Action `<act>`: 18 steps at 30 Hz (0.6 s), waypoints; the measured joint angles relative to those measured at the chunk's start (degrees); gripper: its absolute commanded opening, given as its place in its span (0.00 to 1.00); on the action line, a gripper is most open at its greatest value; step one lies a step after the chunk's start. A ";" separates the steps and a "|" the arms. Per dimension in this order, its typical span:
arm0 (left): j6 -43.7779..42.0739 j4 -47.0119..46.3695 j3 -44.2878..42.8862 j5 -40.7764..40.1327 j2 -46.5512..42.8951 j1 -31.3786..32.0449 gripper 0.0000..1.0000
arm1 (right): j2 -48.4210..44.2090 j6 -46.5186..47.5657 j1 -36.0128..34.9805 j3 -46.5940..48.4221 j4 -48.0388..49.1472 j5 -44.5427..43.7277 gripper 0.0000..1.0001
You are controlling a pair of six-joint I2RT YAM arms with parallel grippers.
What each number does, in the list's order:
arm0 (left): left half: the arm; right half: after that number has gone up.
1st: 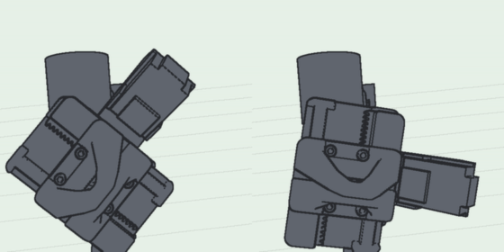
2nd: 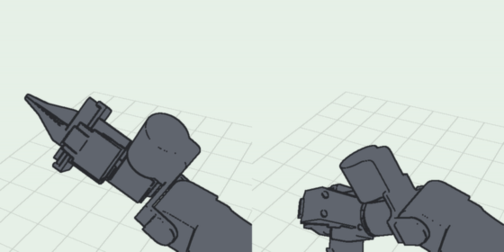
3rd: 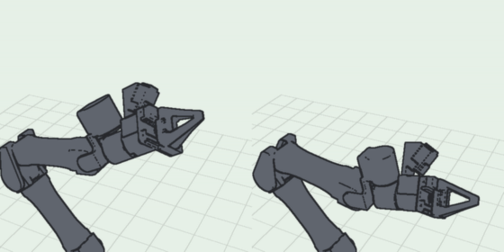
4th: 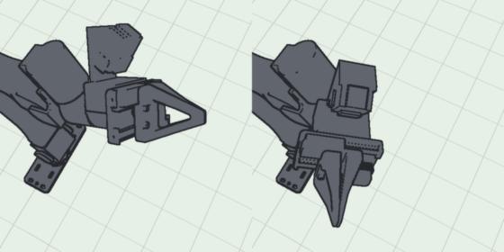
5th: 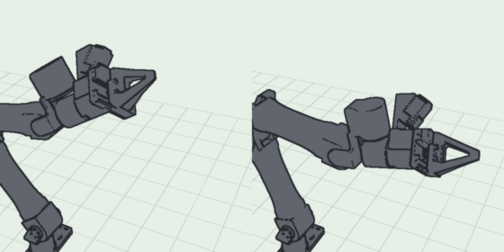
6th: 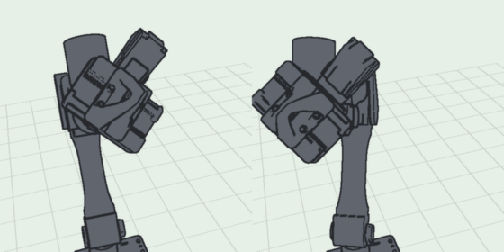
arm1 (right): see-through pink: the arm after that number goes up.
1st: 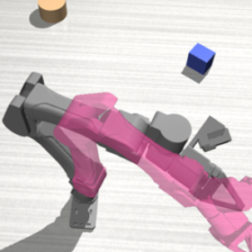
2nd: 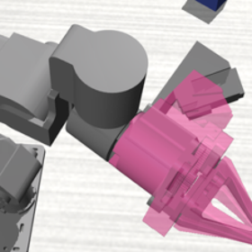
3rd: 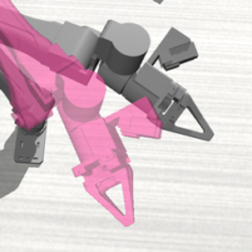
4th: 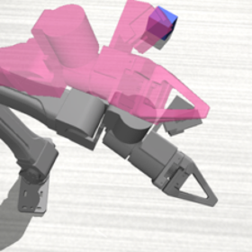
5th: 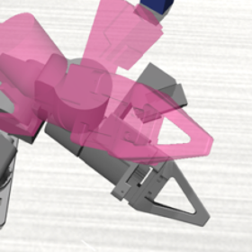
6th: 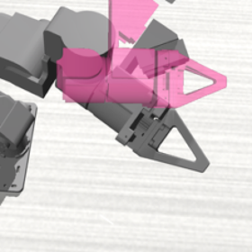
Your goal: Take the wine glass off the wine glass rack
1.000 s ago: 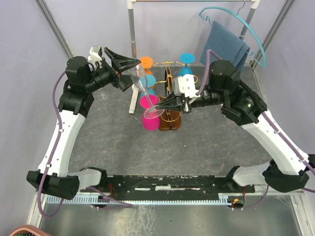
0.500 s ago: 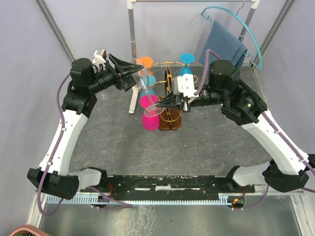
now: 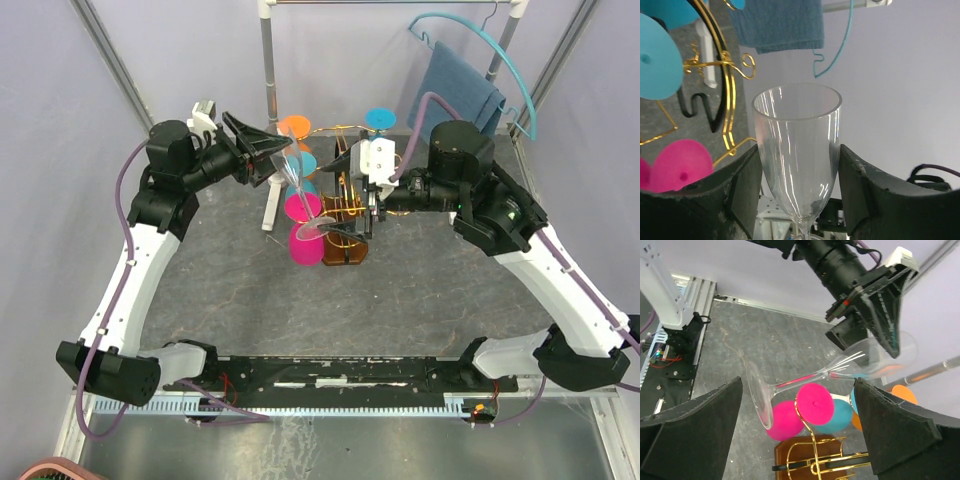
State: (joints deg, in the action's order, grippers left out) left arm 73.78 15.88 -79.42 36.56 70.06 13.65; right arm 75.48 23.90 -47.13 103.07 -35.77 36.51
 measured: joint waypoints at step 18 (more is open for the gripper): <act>-41.90 13.05 -0.35 -31.28 -15.58 -0.44 0.49 | -7.48 -0.07 0.00 -2.29 2.19 -18.82 1.00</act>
State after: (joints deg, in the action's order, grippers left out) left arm 31.88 28.93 -79.77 5.28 54.48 13.21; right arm 68.01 23.83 -47.13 100.77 -33.58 17.69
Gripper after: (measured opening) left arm 0.635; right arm 0.999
